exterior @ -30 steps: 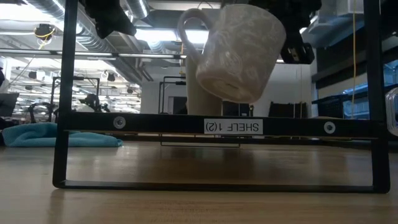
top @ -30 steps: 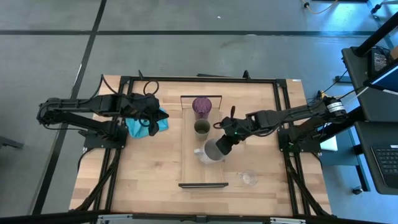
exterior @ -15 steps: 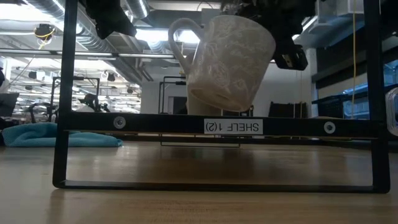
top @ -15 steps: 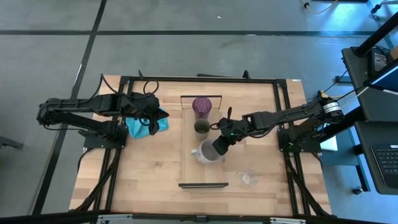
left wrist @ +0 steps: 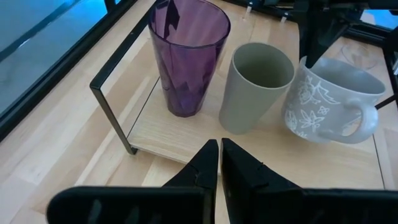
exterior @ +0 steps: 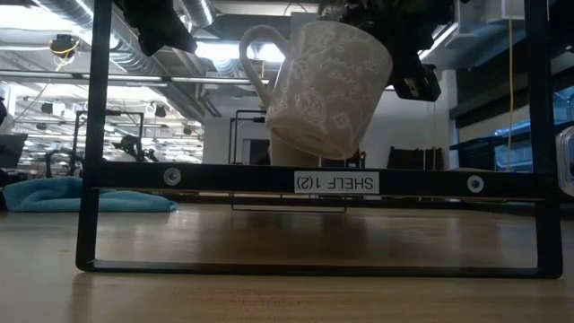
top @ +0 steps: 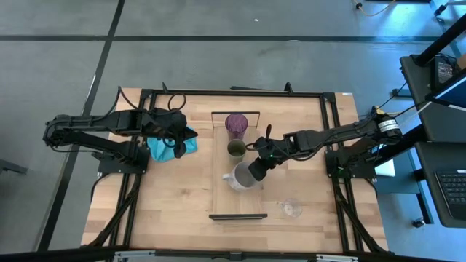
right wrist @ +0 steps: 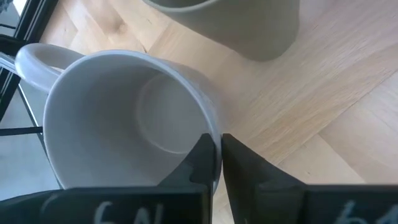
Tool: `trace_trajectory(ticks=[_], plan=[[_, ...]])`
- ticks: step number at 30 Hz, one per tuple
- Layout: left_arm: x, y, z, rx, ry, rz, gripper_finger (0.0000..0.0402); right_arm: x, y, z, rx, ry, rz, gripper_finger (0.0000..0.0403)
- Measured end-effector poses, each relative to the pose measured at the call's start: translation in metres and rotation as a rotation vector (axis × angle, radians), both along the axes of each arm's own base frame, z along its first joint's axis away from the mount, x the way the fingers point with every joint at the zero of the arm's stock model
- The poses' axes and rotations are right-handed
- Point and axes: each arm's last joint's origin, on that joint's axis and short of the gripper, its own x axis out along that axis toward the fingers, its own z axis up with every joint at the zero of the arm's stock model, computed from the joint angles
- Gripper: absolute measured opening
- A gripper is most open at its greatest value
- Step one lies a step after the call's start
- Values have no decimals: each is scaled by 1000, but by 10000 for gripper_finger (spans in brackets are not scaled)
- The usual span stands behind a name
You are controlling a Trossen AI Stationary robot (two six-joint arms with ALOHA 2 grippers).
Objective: Stack small to large cups/mugs on shelf
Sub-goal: Put the light gray mug on the shelf
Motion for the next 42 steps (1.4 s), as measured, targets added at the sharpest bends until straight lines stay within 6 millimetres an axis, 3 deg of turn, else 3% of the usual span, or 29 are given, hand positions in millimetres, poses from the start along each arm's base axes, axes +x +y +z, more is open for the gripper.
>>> trace_trajectory(ticks=[42], plan=[[0,0,0,2,2,-1,14,0,-5,0,-37,-2,-45,62]])
